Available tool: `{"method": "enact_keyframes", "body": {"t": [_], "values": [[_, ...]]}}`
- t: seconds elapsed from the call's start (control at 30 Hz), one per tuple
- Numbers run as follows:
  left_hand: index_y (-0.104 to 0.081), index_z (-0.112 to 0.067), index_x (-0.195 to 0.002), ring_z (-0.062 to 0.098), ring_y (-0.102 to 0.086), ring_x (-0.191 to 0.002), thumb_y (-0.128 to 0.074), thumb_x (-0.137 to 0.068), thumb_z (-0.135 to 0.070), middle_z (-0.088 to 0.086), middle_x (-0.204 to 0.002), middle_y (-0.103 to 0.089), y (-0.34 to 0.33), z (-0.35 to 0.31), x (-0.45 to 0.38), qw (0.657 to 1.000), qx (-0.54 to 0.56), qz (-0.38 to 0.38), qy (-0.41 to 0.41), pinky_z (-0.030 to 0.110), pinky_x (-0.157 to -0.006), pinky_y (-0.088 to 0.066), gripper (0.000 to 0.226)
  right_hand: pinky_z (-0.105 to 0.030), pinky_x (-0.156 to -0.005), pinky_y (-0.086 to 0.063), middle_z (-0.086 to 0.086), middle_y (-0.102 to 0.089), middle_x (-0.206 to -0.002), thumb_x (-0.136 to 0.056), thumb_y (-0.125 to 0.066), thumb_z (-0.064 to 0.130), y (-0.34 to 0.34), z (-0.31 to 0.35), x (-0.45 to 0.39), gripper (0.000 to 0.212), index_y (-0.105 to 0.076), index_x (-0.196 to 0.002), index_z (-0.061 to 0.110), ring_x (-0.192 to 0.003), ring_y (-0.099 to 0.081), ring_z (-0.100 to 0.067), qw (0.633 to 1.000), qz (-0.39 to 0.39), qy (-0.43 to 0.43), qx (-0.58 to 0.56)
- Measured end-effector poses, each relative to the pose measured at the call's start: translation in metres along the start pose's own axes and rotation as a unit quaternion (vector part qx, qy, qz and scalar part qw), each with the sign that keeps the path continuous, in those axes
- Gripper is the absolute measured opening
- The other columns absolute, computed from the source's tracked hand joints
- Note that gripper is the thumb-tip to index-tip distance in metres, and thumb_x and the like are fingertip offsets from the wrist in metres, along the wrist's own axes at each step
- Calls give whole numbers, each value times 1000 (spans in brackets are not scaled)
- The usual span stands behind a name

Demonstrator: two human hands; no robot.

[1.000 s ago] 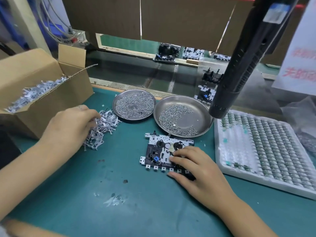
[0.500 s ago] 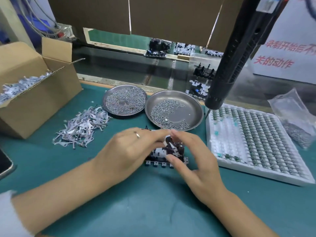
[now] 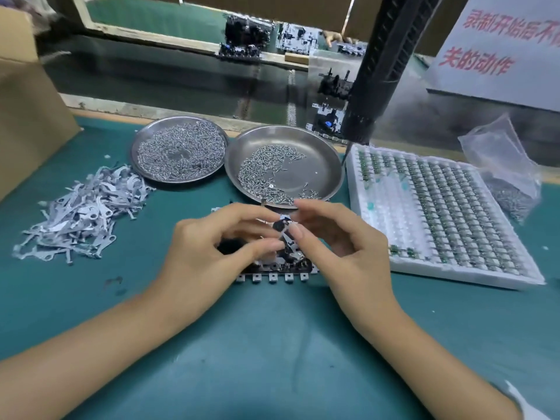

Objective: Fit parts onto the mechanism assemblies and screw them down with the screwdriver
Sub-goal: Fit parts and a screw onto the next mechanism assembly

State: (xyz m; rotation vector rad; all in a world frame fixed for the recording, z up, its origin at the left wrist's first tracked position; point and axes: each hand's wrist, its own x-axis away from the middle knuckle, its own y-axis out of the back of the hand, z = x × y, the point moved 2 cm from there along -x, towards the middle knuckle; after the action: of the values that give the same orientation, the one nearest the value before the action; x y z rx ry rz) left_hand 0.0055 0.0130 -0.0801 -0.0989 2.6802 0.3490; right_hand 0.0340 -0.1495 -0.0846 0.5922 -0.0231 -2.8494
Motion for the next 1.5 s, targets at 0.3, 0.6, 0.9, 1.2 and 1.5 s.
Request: {"method": "enact_keyframes", "body": {"t": [0.3,0.6,0.9,1.2,1.5], "values": [[-67,-25,-93,7,-69,-77,-78,-74,-30,-9,-85,-72,2,1,0,1000,5,-7,10,15,-74,-51,22,-13,-68,-50,10,-74,-74,-70,-77,10,5,5,-2,16,-75,-80,21,-70,-68,-2,996,-83,-16,-28],[-69,-31,-91,5,-69,-72,-76,-71,-28,-11,-78,-74,13,3,-5,996,6,-16,92,15,-70,-53,22,-18,-75,-52,8,-73,-80,-74,-77,0,3,-2,0,23,-74,-85,20,-77,-68,-6,997,-16,-10,73],[-69,-29,-84,10,-66,-65,-80,-67,-32,-11,-68,-73,18,8,-5,983,-60,49,165,28,-69,-53,20,-24,-76,-52,3,-71,-88,-83,-67,8,0,-5,4,18,-73,-100,12,-83,-66,-11,977,46,72,194],[-69,-31,-86,10,-60,-58,-80,-69,-23,-9,-67,-72,21,6,-7,985,-54,51,154,14,-56,-47,22,-29,-77,-51,-5,-70,-87,-85,-65,9,1,-5,7,19,-73,-102,11,-84,-64,-15,974,50,87,204],[-71,-29,-84,3,-50,-49,-81,-67,-22,-4,-66,-72,26,5,-11,981,-53,96,161,12,-54,-45,21,-15,-68,-43,7,-62,-79,-81,-67,3,-2,-7,7,16,-75,-96,6,-74,-60,-11,966,82,106,221]]}}
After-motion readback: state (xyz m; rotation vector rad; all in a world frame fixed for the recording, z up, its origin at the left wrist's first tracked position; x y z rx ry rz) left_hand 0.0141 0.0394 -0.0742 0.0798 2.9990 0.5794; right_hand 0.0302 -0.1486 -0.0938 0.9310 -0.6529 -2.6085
